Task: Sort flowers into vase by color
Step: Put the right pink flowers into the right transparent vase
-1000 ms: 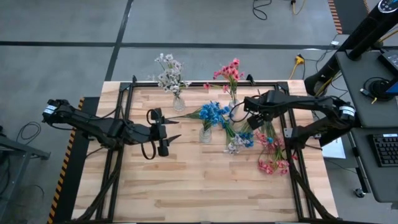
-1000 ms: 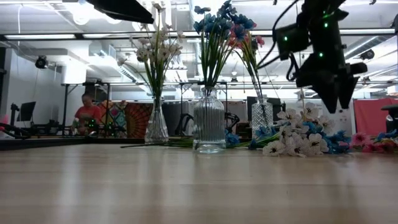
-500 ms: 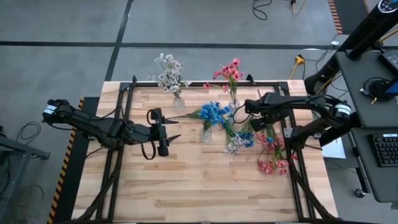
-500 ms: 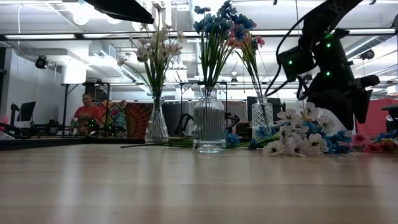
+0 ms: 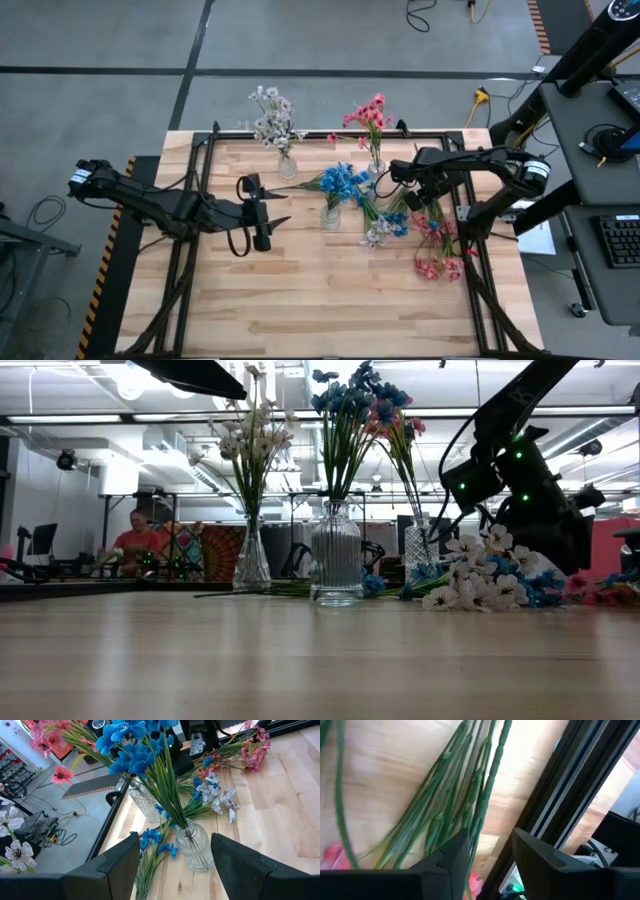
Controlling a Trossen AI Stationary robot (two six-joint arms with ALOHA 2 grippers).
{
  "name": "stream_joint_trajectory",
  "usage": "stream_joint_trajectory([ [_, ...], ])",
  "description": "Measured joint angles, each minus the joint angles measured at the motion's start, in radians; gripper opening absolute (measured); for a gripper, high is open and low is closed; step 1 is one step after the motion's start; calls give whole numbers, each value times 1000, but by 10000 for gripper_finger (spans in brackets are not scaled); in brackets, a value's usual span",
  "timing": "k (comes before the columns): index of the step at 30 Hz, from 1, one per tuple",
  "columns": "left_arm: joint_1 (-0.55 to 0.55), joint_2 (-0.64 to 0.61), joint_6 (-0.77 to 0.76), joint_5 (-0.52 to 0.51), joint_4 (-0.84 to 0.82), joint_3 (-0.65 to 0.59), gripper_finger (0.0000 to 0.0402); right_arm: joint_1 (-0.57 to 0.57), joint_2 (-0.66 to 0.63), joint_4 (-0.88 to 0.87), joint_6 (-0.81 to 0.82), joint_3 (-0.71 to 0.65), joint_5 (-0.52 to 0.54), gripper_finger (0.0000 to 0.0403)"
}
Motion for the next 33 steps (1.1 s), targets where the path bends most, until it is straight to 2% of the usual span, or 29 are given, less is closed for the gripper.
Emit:
stream_joint_trajectory([
  [13, 0, 0, -1, 0, -8, 0, 227, -60, 69, 105, -75, 0, 2, 93],
  [24, 0, 0, -4, 0, -16, 0, 227, -60, 11, 94, -93, 0, 1, 105],
  [33, 0, 0, -8, 0, -16, 0, 227, -60, -30, 15, -34, -14, 0, 118],
])
